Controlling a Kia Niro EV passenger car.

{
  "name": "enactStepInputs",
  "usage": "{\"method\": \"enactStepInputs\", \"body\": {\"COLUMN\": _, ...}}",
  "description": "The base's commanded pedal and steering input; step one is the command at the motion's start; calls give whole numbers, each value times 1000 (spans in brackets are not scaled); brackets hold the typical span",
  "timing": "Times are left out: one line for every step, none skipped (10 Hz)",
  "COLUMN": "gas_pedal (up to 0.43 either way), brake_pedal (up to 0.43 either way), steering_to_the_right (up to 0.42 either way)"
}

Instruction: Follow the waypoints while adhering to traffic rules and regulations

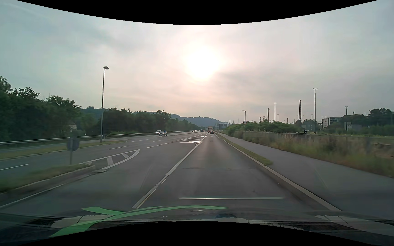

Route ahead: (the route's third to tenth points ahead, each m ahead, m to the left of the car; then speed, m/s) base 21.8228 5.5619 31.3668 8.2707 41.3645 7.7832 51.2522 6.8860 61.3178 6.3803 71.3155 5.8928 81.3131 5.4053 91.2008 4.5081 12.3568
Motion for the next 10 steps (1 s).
{"method": "enactStepInputs", "body": {"gas_pedal": 87, "brake_pedal": 0, "steering_to_the_right": 4}}
{"method": "enactStepInputs", "body": {"gas_pedal": 98, "brake_pedal": 0, "steering_to_the_right": 5}}
{"method": "enactStepInputs", "body": {"gas_pedal": 110, "brake_pedal": 0, "steering_to_the_right": 6}}
{"method": "enactStepInputs", "body": {"gas_pedal": 110, "brake_pedal": 0, "steering_to_the_right": 5}}
{"method": "enactStepInputs", "body": {"gas_pedal": 130, "brake_pedal": 0, "steering_to_the_right": 6}}
{"method": "enactStepInputs", "body": {"gas_pedal": 138, "brake_pedal": 0, "steering_to_the_right": 5}}
{"method": "enactStepInputs", "body": {"gas_pedal": 150, "brake_pedal": 0, "steering_to_the_right": 4}}
{"method": "enactStepInputs", "body": {"gas_pedal": 150, "brake_pedal": 0, "steering_to_the_right": 4}}
{"method": "enactStepInputs", "body": {"gas_pedal": 150, "brake_pedal": 0, "steering_to_the_right": 4}}
{"method": "enactStepInputs", "body": {"gas_pedal": 157, "brake_pedal": 0, "steering_to_the_right": 4}}
